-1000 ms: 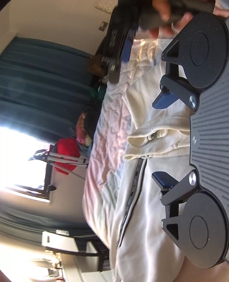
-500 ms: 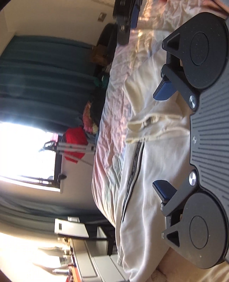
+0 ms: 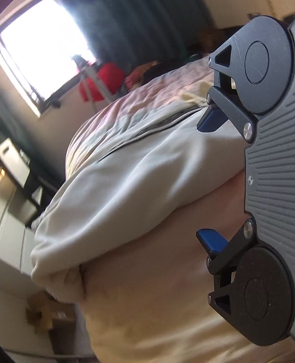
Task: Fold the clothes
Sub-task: 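Grasp the ribbed cuffs with the left gripper and lift them up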
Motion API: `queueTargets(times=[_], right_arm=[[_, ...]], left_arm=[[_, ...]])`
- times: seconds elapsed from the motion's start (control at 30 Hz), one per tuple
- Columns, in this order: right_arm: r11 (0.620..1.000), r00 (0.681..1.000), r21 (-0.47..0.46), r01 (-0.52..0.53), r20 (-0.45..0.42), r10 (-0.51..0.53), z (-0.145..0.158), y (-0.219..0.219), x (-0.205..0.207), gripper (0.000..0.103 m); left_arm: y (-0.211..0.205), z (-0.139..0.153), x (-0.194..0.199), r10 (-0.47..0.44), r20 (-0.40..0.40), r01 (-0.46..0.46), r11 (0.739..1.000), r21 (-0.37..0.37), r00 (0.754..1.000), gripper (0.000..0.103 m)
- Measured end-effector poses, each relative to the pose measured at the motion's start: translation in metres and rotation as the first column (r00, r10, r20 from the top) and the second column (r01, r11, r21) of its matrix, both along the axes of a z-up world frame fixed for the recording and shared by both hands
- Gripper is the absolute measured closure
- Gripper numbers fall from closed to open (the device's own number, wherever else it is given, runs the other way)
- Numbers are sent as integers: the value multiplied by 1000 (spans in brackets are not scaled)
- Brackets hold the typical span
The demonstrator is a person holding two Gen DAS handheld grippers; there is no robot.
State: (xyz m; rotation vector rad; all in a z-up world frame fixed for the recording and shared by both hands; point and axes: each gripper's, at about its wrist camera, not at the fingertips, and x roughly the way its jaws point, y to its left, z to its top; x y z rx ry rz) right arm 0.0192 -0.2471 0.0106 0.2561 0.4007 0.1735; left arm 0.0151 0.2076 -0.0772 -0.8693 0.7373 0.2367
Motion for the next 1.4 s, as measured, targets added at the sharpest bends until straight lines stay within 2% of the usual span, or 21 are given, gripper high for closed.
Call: queueTargets(times=[0.07,0.2,0.27,0.37,0.43,0.47,0.5,0.53,0.6,0.73,0.77,0.8,0.83,0.87,0.93,0.97,1.03,1.13,1.2,1.4], right_arm=[[1000,1000,2,11,-8,-11,-2,-3,1,14],[999,999,24,29,-34,-29,-8,-10,4,14],[999,998,35,36,-52,-34,-12,-12,7,14],[999,996,37,37,-80,-34,-18,-11,13,14],[999,995,30,30,-100,-27,-22,-7,19,14],[1000,994,22,22,-106,-19,-25,-4,22,14],[1000,994,13,13,-111,-12,-28,0,25,14],[1000,993,1,3,-118,-3,-32,5,30,14],[999,990,-27,-23,-139,19,-41,17,41,14],[987,970,-92,-132,-217,110,-70,48,69,14],[980,959,-121,-155,-256,120,-81,56,77,14],[972,946,-152,-176,-298,125,-93,63,84,14],[965,947,-189,-181,-299,119,-101,69,86,14],[963,949,-203,-180,-293,116,-101,70,85,13],[965,950,-198,-173,-292,111,-94,68,82,14],[972,950,-170,-162,-293,107,-89,62,79,14],[985,951,-109,-136,-293,99,-79,50,74,14],[996,951,30,-84,-295,89,-62,22,59,14],[989,957,139,-49,-276,86,-50,-3,48,14],[956,979,285,64,-203,-5,-18,-73,29,14]], left_arm=[[24,-1,7,77,-29,-78,996,-32,997,10],[73,-16,19,187,-51,-193,961,-197,981,15],[93,-19,26,206,-36,-209,957,-203,978,19],[114,-24,32,251,8,-247,957,-150,968,27],[125,-29,33,290,42,-282,950,-132,956,39],[128,-30,35,299,58,-293,951,-102,952,42],[130,-29,37,297,76,-293,954,-58,952,50],[132,-29,39,294,94,-294,956,-13,951,63],[129,-24,50,278,113,-291,950,115,954,74],[122,-14,56,288,154,-315,927,201,945,86],[115,-7,58,283,166,-317,917,242,945,86],[107,1,61,274,180,-317,903,292,945,87],[98,9,63,263,193,-316,886,340,945,88],[86,18,65,245,209,-313,858,408,947,88],[55,37,66,193,246,-302,766,568,950,88],[39,47,66,172,267,-306,723,619,948,89],[11,66,63,151,312,-329,669,667,938,89],[-26,97,59,130,380,-373,628,683,916,89],[-53,115,57,93,420,-388,598,701,903,89],[-147,155,48,-51,499,-405,515,756,865,89]])
